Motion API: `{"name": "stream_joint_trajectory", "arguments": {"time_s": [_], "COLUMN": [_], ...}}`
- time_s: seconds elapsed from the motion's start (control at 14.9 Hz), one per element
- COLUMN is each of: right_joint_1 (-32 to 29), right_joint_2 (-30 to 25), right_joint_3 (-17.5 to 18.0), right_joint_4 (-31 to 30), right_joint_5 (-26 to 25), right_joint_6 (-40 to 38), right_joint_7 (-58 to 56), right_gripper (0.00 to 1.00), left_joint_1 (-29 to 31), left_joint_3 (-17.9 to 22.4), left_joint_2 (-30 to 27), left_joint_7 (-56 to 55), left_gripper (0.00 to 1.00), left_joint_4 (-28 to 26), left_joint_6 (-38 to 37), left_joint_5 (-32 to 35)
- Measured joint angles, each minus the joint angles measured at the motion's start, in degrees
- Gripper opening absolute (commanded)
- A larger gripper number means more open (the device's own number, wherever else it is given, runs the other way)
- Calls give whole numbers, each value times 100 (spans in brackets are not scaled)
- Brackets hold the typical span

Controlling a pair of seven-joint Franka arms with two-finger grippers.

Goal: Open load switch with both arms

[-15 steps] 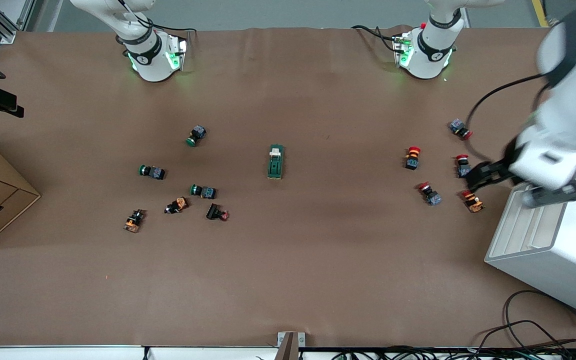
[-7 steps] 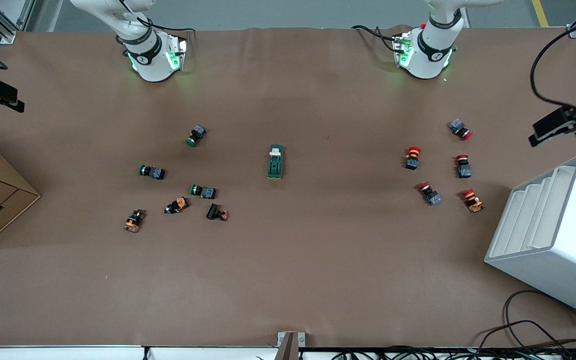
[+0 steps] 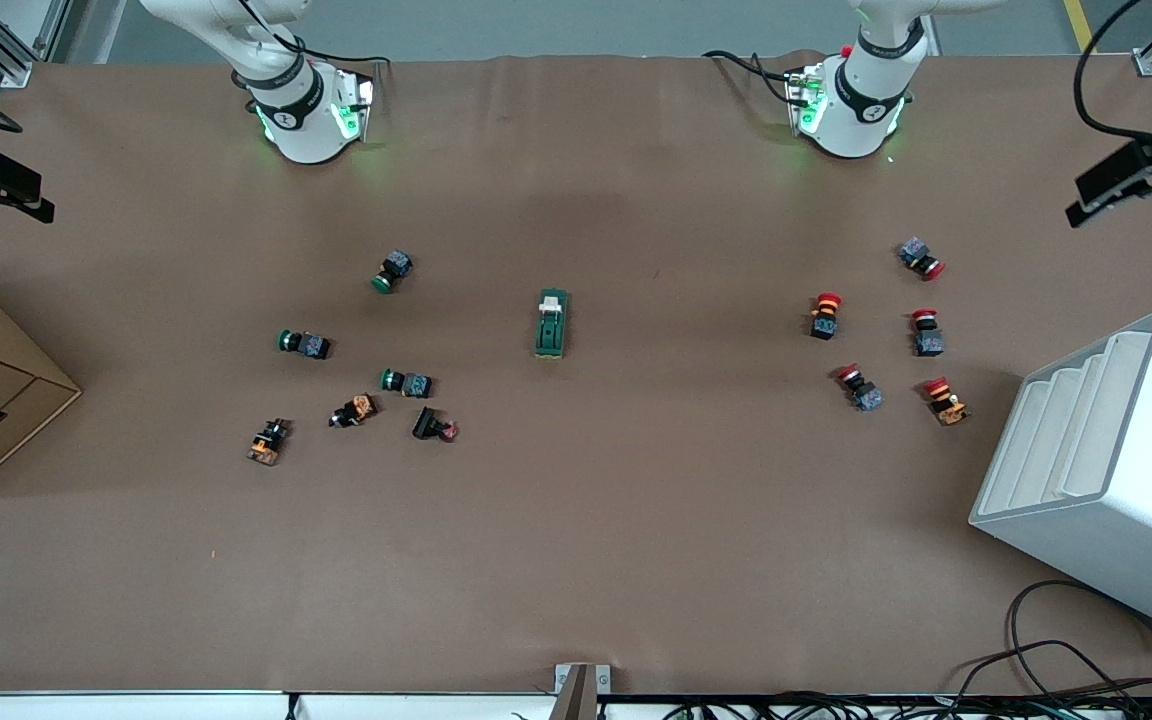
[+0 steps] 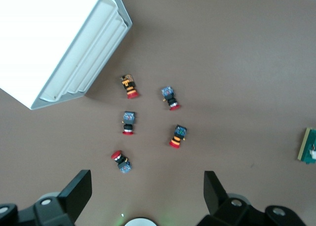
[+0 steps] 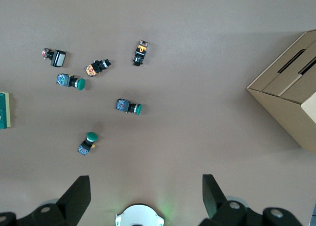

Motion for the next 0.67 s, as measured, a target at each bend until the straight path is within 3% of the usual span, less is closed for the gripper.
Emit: {"name": "stream_joint_trajectory", "arguments": {"time_s": [0.47, 0.67], "right_joint_1": [0, 2], "right_joint_2": [-428, -463], "right_joint_3": [2, 45], "right_joint_4": [-303, -462], "right_joint_5": [-1, -1], "right_joint_6": [9, 149], "right_joint_7": [-5, -21], "right_gripper": [100, 100], "left_joint_1": [-145, -142], "left_joint_3": [-261, -288], "left_joint_2": [-459, -542], "left_joint_7": [63, 210], "left_gripper": [100, 100], "left_joint_4": [-882, -957], "left_joint_6": [472, 519], "left_joint_5": [0, 0]}}
